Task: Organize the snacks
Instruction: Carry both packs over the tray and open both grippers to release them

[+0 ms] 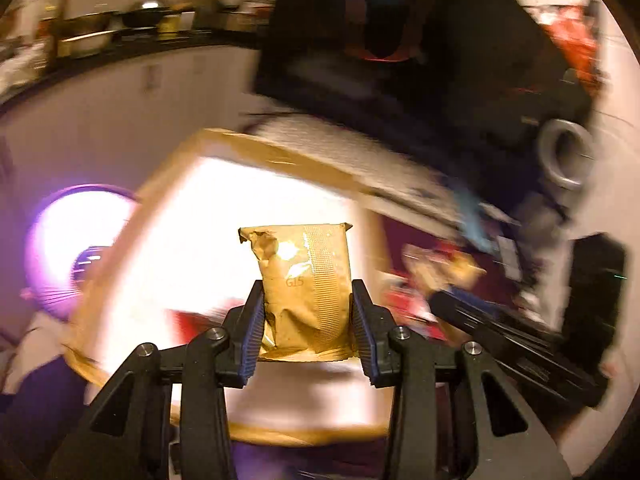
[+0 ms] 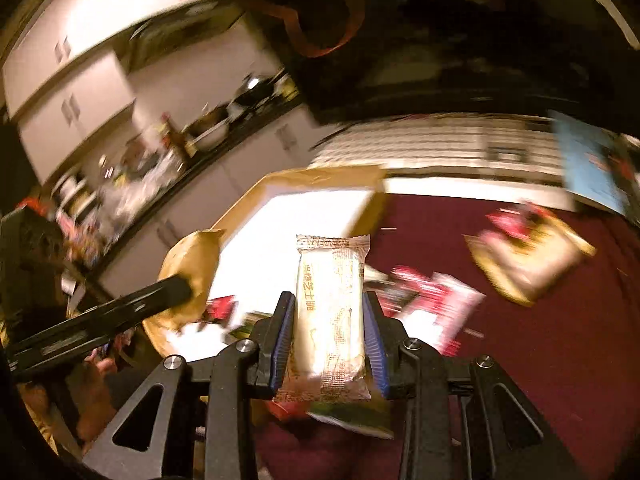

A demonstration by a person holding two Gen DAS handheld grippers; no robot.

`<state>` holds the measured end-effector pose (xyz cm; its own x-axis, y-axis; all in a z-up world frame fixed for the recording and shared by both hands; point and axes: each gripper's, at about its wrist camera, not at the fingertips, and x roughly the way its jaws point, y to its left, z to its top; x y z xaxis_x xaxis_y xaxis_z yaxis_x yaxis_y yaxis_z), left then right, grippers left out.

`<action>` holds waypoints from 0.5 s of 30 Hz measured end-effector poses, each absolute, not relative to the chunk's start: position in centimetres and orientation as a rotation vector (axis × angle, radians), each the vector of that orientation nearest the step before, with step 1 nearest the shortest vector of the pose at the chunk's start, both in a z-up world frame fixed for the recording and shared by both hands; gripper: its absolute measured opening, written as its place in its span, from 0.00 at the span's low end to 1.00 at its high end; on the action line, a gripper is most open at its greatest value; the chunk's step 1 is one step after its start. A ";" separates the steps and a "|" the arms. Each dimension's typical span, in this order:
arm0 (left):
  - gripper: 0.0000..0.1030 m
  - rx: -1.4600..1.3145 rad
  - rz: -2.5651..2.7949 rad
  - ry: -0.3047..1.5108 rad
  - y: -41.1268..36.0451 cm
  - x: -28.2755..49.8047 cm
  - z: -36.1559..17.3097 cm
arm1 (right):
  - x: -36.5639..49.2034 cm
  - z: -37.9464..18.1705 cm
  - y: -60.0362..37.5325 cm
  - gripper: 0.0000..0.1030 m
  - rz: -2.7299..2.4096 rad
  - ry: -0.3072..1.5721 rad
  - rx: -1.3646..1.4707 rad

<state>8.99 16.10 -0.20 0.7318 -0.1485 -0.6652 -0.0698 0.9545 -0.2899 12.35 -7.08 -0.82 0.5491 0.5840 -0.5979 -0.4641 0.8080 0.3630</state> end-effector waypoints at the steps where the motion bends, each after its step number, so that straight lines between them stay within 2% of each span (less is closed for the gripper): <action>1: 0.37 -0.304 -0.008 0.756 17.1 9.7 -0.8 | 13.0 -0.9 -5.4 0.33 0.636 0.782 0.139; 8: 0.37 -0.331 0.113 0.867 21.2 12.8 -4.7 | 17.5 -3.2 2.3 0.33 0.637 0.902 0.009; 15: 0.40 -0.268 0.094 0.893 20.8 13.4 -5.5 | 17.6 -4.2 4.7 0.35 0.596 0.931 -0.096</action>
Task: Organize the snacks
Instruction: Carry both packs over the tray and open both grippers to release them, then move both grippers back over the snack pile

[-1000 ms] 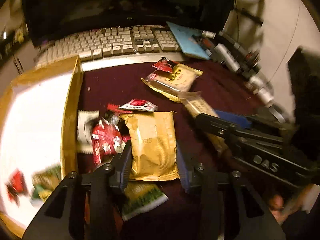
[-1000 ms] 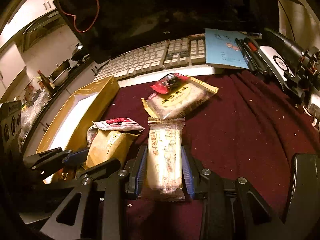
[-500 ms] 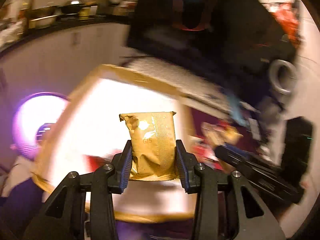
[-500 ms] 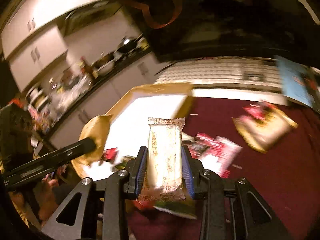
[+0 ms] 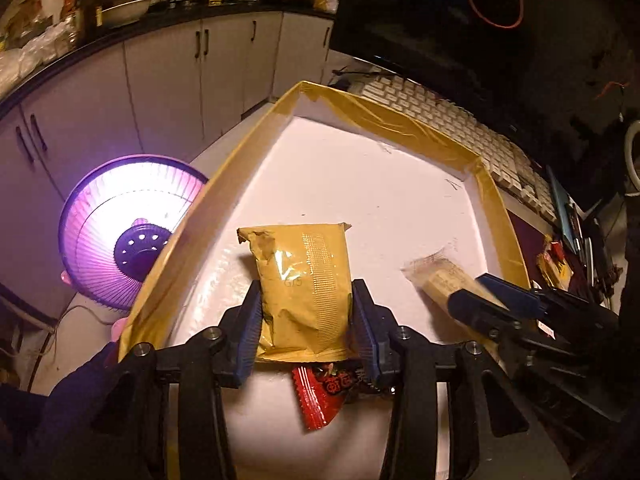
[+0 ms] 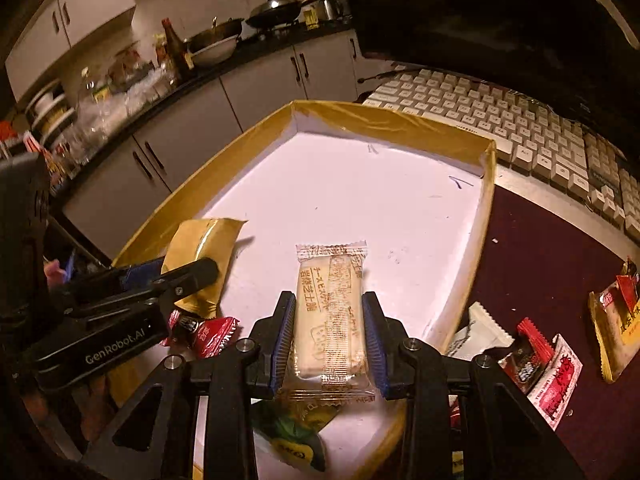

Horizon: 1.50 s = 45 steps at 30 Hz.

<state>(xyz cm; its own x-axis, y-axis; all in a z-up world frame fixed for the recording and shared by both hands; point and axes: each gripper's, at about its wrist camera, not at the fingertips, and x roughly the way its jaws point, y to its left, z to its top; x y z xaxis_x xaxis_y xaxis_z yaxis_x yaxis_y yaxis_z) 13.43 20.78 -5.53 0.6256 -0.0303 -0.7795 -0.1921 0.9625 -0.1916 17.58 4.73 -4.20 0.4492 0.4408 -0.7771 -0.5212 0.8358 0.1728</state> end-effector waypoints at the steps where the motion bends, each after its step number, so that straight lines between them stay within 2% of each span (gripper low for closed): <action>1: 0.42 -0.273 0.088 0.892 20.9 13.4 -5.5 | 17.8 -4.3 4.9 0.35 0.590 0.930 -0.103; 3: 0.45 -0.290 0.063 0.877 21.1 13.0 -5.4 | 17.6 -4.3 5.0 0.41 0.581 0.925 -0.096; 7: 0.58 -0.288 0.040 0.812 20.6 11.6 -4.4 | 17.1 -3.8 4.1 0.62 0.583 0.890 -0.036; 14: 0.66 -0.292 0.028 0.762 19.4 9.7 -3.3 | 16.1 -2.4 1.6 0.68 0.626 0.836 0.111; 17: 0.68 -0.300 0.025 0.764 19.2 9.4 -3.3 | 16.2 -2.1 0.8 0.74 0.653 0.834 0.171; 24: 0.68 -0.287 0.024 0.763 18.4 8.2 -2.9 | 16.4 -2.4 -2.1 0.74 0.713 0.854 0.294; 33: 0.68 -0.208 -0.101 0.751 13.5 7.3 -1.8 | 16.6 -1.9 -8.6 0.75 0.681 0.815 0.381; 41: 0.68 -0.106 -0.319 0.782 6.6 7.1 -1.4 | 17.9 -5.0 -12.5 0.64 0.542 0.901 0.406; 45: 0.68 -0.053 -0.304 0.785 5.1 7.4 -1.8 | 18.3 -6.7 -12.8 0.54 0.480 0.955 0.390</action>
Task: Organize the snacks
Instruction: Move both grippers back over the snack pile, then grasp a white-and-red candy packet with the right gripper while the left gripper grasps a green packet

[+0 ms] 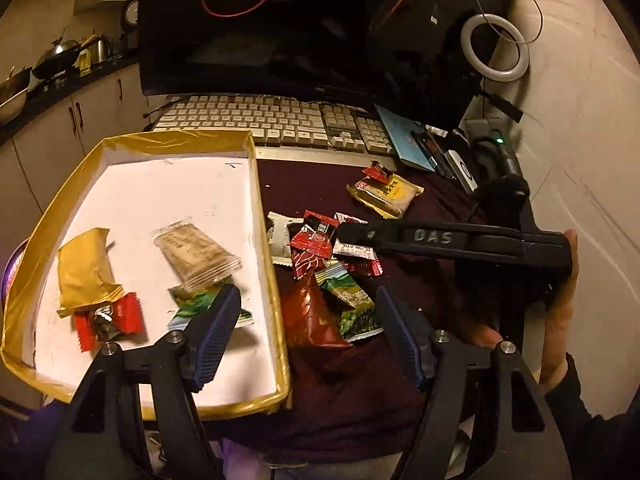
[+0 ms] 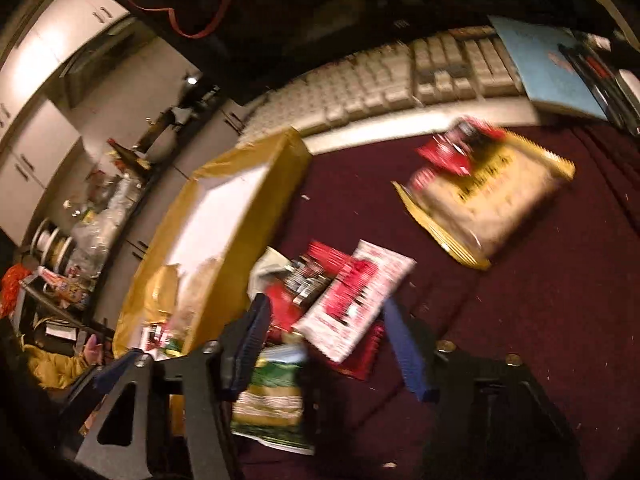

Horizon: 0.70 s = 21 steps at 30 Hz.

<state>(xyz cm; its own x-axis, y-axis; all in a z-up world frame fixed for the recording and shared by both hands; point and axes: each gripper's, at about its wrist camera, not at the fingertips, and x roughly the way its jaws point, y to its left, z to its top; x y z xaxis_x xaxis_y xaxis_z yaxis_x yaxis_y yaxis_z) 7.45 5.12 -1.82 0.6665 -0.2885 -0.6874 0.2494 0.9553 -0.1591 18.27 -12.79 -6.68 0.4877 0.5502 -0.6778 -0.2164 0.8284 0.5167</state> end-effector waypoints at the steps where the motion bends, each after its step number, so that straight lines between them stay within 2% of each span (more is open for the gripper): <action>1: 0.68 -0.057 -0.294 0.793 5.2 7.7 -2.0 | 18.5 -7.0 -12.7 0.51 0.471 0.965 0.387; 5: 0.68 -0.037 -0.294 0.803 4.9 7.9 -2.6 | 19.2 -6.8 -11.2 0.50 0.425 0.948 0.306; 6: 0.68 -0.028 -0.301 0.802 4.6 7.9 -2.7 | 19.5 -6.9 -10.8 0.46 0.411 0.952 0.287; 9: 0.68 -0.001 -0.324 0.799 3.9 7.4 -2.6 | 19.6 -6.6 -9.3 0.20 0.328 0.943 0.175; 13: 0.68 0.002 -0.359 0.804 2.8 7.2 -2.3 | 18.8 -6.6 -9.8 0.04 0.327 0.915 0.158; 17: 0.65 0.029 -0.388 0.830 0.6 7.3 -2.7 | 17.4 -5.8 -12.2 0.03 0.345 0.854 0.207; 18: 0.63 0.033 -0.390 0.838 0.2 7.5 -2.9 | 17.2 -5.7 -12.9 0.03 0.347 0.844 0.219; 20: 0.49 0.038 -0.398 0.878 -0.6 8.2 -3.6 | 16.6 -5.8 -14.5 0.03 0.358 0.827 0.268; 21: 0.49 0.052 -0.393 0.888 -1.1 8.5 -3.9 | 16.5 -5.8 -14.9 0.03 0.364 0.823 0.288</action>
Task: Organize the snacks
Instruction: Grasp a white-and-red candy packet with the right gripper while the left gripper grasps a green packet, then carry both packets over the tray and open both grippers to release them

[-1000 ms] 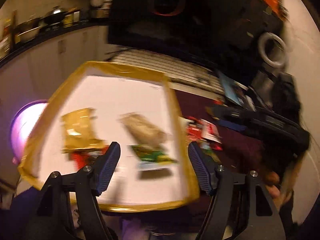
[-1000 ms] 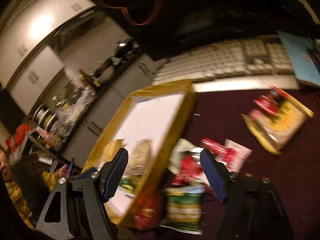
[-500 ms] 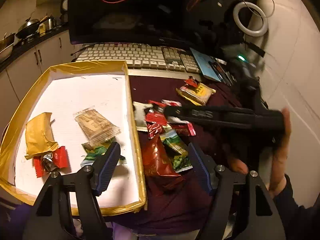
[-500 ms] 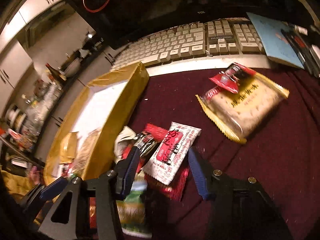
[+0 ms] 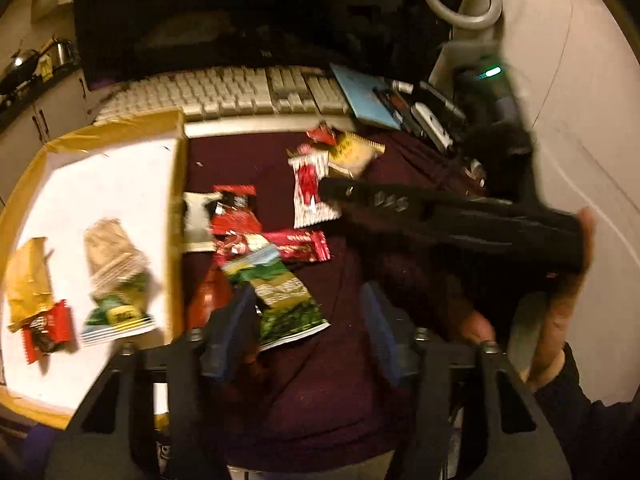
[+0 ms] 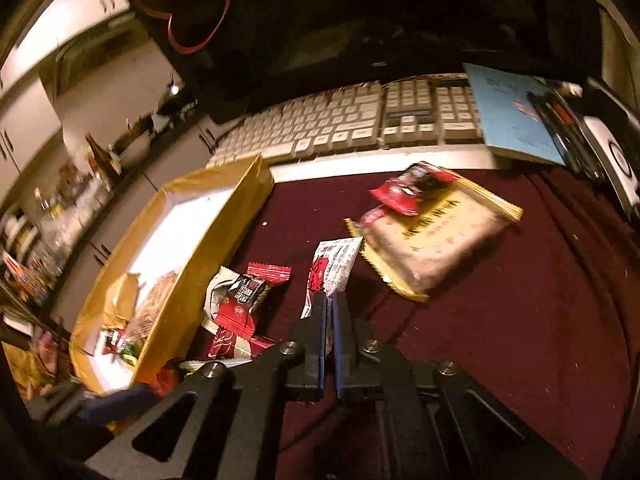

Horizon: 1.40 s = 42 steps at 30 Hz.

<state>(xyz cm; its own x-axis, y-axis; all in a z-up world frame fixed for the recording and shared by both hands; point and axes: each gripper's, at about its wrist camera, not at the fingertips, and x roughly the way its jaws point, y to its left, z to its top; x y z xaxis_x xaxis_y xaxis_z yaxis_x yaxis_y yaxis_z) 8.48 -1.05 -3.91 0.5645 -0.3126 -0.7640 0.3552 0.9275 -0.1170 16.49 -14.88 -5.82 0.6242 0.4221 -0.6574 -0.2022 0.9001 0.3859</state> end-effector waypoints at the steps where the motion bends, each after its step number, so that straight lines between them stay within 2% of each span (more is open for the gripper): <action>1: 0.49 0.074 -0.371 0.885 -1.5 8.8 -4.2 | 16.5 -5.9 -15.2 0.03 0.372 0.819 0.309; 3: 0.49 0.092 -0.342 0.919 -1.9 9.6 -4.9 | 16.5 -5.8 -15.9 0.03 0.399 0.805 0.355; 5: 0.41 0.133 -0.300 0.934 -2.0 10.1 -5.4 | 16.7 -5.8 -15.9 0.03 0.405 0.803 0.363; 6: 0.41 0.138 -0.294 0.943 -2.1 10.3 -5.4 | 16.6 -5.8 -15.8 0.03 0.407 0.802 0.358; 7: 0.37 0.130 -0.294 0.947 -2.0 10.3 -5.4 | 16.5 -5.7 -15.7 0.03 0.410 0.797 0.352; 8: 0.25 0.124 -0.285 0.945 -1.9 10.5 -5.4 | 16.2 -5.7 -15.8 0.03 0.412 0.789 0.345; 14: 0.06 0.065 -0.336 0.907 -1.2 10.3 -4.5 | 16.1 -5.4 -15.5 0.03 0.420 0.768 0.338; 24: 0.06 -0.267 -0.460 0.746 5.0 8.0 -0.6 | 15.2 -4.5 -15.3 0.02 0.457 0.730 0.366; 27: 0.06 -0.271 -0.342 0.688 8.0 7.4 0.9 | 14.5 -3.3 -13.6 0.02 0.514 0.702 0.347; 31: 0.06 -0.262 -0.175 0.693 12.1 8.0 0.1 | 14.5 -2.0 -10.9 0.01 0.503 0.701 0.257; 35: 0.06 -0.316 -0.107 0.712 15.2 8.8 -1.1 | 15.0 -2.2 -10.8 0.01 0.512 0.725 0.304; 42: 0.06 -0.330 -0.045 0.755 16.6 9.8 -3.1 | 14.9 0.0 -6.5 0.01 0.624 0.701 0.273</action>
<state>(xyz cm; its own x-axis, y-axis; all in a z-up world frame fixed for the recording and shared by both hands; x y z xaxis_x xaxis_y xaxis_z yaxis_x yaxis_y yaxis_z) 9.79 16.55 -3.10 0.7295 -0.1580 -0.6654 -0.0775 0.9476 -0.3100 14.91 -6.48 0.01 0.5936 0.6180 -0.5155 -0.4414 0.7856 0.4335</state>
